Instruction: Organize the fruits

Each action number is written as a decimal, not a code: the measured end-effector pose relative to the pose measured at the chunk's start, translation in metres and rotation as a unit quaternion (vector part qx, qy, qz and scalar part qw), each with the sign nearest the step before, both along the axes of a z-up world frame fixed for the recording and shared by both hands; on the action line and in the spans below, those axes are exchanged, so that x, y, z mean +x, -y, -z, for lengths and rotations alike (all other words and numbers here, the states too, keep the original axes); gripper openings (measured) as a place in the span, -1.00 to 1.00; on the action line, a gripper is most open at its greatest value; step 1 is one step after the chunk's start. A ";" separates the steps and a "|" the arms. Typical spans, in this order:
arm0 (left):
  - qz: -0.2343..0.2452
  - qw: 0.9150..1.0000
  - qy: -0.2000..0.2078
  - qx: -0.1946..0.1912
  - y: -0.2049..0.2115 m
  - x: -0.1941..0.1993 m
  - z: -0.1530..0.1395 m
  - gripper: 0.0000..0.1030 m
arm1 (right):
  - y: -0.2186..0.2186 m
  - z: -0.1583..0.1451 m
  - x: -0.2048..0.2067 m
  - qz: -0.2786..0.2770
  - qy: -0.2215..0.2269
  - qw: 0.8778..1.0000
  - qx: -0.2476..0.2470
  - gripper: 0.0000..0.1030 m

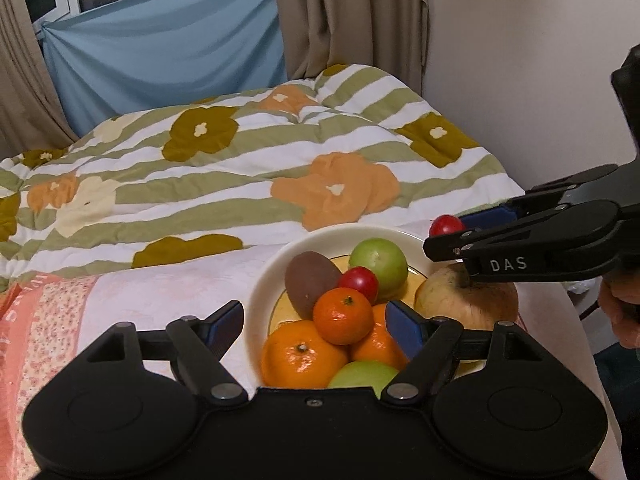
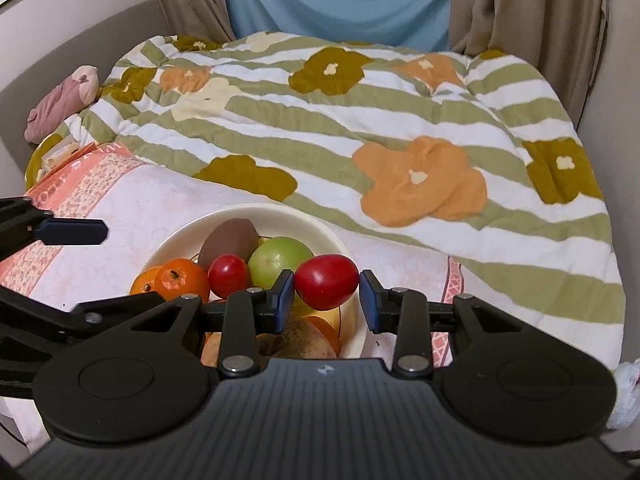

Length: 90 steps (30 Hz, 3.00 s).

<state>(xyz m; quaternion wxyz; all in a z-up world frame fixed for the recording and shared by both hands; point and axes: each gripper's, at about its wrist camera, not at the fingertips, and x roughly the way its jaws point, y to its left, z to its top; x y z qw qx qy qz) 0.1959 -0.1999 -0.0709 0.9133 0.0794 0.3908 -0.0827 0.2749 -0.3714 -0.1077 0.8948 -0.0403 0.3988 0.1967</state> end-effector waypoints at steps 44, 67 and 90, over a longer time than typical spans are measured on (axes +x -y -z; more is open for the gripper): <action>-0.059 0.990 0.114 -0.052 -0.126 -0.156 -0.131 0.82 | -0.071 -0.157 -0.216 0.123 0.121 0.985 0.007 1.00; -0.050 0.987 0.143 -0.043 -0.181 -0.227 -0.132 1.00 | -0.129 -0.163 -0.324 0.210 0.152 0.966 -0.020 1.00; -0.048 0.987 0.144 -0.046 -0.175 -0.236 -0.134 1.00 | -0.128 -0.157 -0.330 0.216 0.140 0.966 -0.009 1.00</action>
